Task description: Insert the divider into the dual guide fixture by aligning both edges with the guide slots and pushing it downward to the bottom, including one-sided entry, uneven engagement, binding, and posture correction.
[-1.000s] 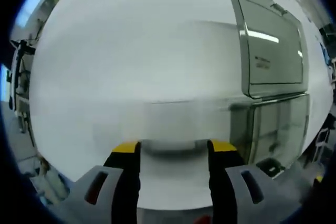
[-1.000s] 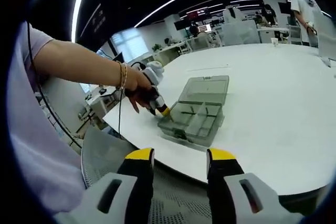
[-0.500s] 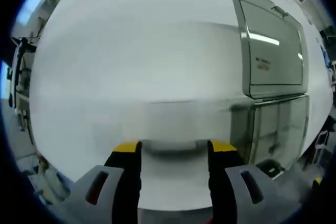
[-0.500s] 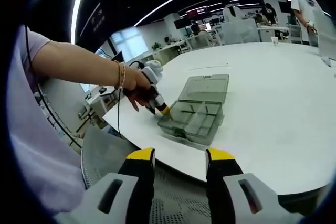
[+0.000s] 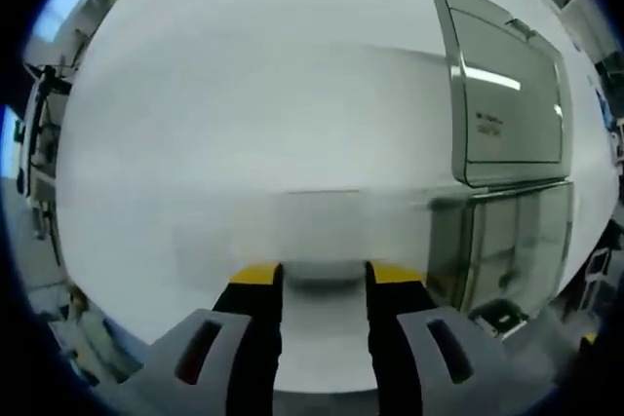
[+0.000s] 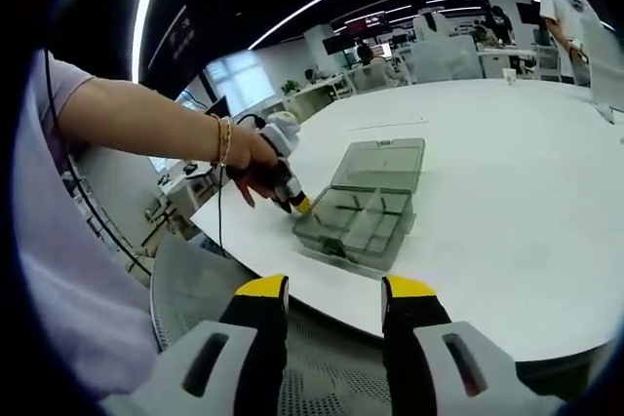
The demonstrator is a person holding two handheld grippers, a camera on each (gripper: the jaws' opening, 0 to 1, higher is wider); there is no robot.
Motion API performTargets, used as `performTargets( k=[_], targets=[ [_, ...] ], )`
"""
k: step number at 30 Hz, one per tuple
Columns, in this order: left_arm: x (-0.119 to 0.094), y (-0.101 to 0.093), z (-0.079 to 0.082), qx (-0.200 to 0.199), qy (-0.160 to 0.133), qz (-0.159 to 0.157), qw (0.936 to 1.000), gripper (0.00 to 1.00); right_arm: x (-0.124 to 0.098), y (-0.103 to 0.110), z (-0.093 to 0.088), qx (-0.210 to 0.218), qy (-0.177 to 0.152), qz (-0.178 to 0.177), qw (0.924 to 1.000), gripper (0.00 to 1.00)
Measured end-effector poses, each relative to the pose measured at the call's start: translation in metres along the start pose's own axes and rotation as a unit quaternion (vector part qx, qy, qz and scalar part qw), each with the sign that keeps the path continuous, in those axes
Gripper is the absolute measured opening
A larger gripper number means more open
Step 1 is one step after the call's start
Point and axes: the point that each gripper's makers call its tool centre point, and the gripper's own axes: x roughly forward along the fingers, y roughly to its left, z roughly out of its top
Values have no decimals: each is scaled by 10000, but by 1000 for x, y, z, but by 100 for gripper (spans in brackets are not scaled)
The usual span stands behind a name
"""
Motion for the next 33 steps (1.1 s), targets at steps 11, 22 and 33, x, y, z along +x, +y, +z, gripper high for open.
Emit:
performTargets(
  k=[11,22,33],
  targets=[
    [0,0,0,20,22,3,10000,31,1,-1,0,-22,46,-5,10000,34],
    [0,-1,2,85,-134,-54,9999,31,1,-3,-3,-69,119,-16,9999,33],
    [-5,-5,4,-150,-336,-325,9988,30,2,-2,-5,-182,209,-26,9996,32]
  ],
)
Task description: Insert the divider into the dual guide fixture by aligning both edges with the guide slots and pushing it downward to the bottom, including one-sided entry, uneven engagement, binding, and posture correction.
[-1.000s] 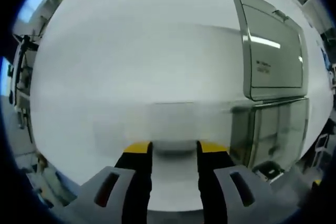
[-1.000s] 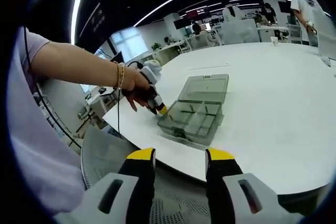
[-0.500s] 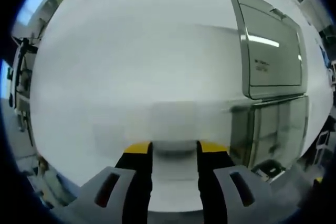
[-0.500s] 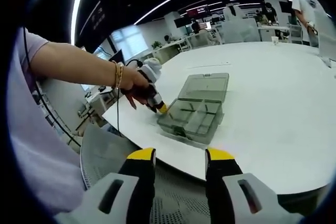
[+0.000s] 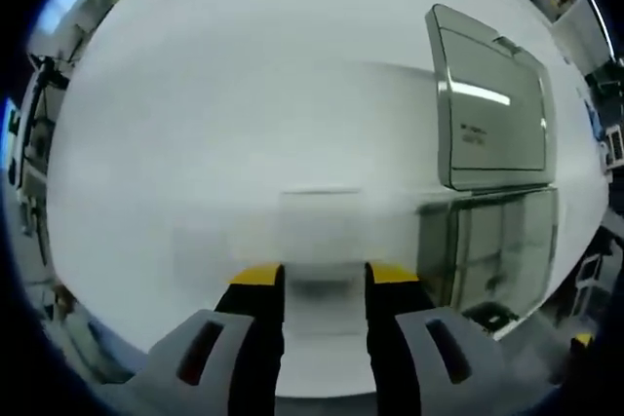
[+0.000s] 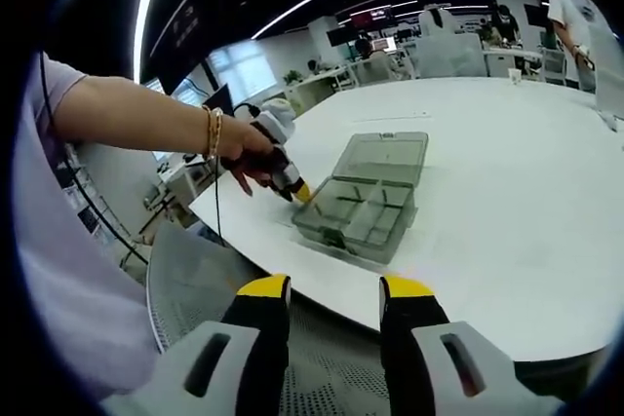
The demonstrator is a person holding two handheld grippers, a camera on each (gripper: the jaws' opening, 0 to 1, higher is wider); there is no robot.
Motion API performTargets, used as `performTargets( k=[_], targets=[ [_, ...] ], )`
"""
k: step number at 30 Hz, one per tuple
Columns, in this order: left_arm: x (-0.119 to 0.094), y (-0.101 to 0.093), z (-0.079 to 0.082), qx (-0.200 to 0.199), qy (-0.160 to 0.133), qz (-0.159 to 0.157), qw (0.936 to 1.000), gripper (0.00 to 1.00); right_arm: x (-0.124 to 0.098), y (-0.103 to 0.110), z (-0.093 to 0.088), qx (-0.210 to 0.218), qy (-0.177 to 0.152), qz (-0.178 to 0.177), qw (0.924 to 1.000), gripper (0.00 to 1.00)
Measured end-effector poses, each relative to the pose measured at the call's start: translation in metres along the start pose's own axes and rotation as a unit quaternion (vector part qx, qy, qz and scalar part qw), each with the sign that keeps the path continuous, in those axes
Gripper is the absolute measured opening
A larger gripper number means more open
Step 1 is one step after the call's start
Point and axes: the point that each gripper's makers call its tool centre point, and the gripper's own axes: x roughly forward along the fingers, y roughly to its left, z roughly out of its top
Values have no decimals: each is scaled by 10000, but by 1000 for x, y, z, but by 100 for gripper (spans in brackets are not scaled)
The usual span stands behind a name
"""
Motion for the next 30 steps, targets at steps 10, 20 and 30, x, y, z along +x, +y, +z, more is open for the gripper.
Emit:
performTargets(
  k=[10,20,30],
  targets=[
    [-9,0,5,-212,-188,-282,9992,30,1,1,-2,-123,98,-47,9999,32],
    [-26,3,14,-752,-561,-819,9922,30,2,1,-4,-252,156,-125,9995,32],
    [-57,5,26,-1386,-1101,-1522,9724,30,3,1,-5,-394,205,-176,9989,32]
  ],
)
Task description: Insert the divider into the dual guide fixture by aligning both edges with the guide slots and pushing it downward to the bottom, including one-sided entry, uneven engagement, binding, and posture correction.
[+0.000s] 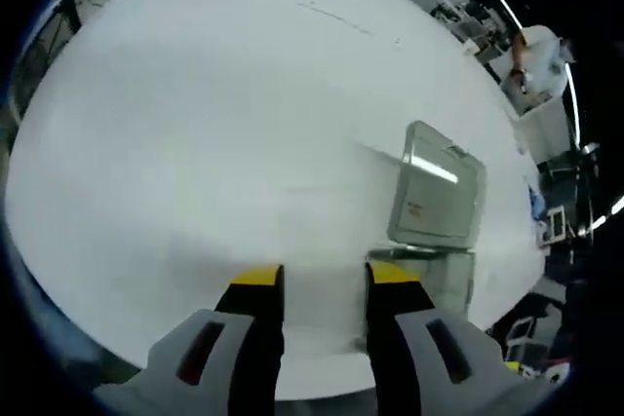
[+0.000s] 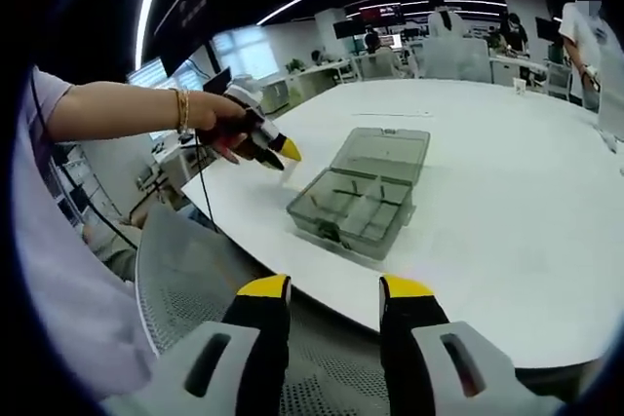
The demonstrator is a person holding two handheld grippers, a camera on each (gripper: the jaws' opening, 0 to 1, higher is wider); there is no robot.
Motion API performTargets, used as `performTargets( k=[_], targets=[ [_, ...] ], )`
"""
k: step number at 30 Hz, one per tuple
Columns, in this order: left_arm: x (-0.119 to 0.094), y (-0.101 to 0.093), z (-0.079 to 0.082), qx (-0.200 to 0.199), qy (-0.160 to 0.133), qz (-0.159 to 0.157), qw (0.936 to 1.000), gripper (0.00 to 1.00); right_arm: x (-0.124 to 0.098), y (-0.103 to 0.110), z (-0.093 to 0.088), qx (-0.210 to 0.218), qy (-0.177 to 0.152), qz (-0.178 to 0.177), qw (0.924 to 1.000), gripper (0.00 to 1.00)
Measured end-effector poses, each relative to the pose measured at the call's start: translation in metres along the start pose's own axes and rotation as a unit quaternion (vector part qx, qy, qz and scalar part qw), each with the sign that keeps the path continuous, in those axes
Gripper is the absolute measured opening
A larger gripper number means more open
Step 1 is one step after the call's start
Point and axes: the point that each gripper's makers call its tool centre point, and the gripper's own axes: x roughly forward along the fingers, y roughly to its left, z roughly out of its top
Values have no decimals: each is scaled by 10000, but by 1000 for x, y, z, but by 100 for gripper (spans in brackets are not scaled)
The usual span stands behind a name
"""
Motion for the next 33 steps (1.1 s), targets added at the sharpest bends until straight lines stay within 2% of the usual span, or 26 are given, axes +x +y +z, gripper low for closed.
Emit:
performTargets(
  k=[7,11,15,19,25,27,33],
  targets=[
    [-21,-15,7,-427,-374,-604,9966,30,-1,0,1,-54,-12,-31,10000,32],
    [-32,-24,10,-435,-511,-842,9942,30,-3,2,5,-108,-26,-27,9999,32],
    [-45,-49,13,-277,-709,-1325,9883,30,-7,4,12,-175,-83,-39,9998,32],
    [-58,-79,11,-132,-844,-1815,9797,30,-10,5,23,-270,-149,-81,9995,32],
    [-75,-123,5,-115,-964,-2565,9617,30,-17,9,54,-524,-374,-199,9977,30],
    [-81,-135,2,-177,-961,-2800,9550,30,-20,11,67,-578,-456,-221,9970,29],
    [-95,-160,-11,-157,-888,-3267,9408,30,-29,14,101,-834,-685,-337,9936,27]
  ],
)
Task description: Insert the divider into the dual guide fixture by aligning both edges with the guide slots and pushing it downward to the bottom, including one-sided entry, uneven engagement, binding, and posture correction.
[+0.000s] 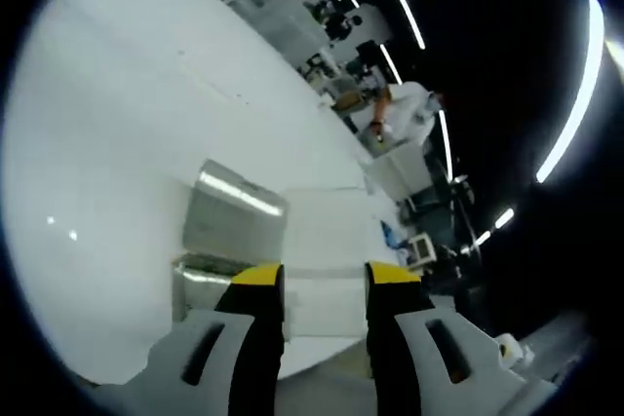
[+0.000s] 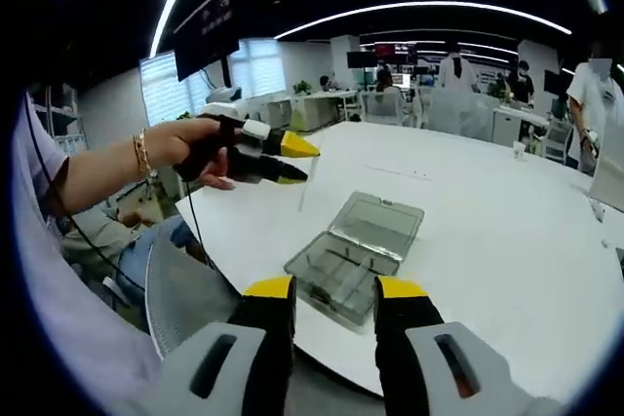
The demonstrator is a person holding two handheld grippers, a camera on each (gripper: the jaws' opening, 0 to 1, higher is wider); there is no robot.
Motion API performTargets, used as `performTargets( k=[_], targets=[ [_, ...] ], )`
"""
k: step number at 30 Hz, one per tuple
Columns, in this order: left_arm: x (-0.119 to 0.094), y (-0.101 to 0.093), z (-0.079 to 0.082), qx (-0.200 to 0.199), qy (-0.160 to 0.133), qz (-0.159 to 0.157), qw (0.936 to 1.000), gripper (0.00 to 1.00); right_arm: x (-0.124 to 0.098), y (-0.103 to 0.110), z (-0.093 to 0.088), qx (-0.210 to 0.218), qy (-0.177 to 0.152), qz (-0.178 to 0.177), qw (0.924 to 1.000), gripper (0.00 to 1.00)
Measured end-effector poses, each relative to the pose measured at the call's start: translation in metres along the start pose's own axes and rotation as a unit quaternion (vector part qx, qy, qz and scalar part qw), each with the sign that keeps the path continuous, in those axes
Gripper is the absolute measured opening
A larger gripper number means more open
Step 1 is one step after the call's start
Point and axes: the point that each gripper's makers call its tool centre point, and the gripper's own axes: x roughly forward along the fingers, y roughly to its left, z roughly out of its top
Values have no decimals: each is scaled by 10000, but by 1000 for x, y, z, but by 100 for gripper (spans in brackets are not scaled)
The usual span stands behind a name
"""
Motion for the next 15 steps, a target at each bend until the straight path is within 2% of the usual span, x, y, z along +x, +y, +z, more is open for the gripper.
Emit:
performTargets(
  k=[3,5,10,15],
  targets=[
    [1,-13,-7,-108,8,-249,9996,30,1,1,17,-149,-92,-77,9998,25],
    [2,-16,-11,-112,13,-301,9995,30,4,3,25,-238,-137,-75,9996,24],
    [5,-29,-22,-201,149,-571,9981,30,14,8,37,-407,-141,5,9991,24],
    [8,-34,-28,-369,194,-699,9967,30,28,5,54,-516,-200,-115,9984,24]
  ],
)
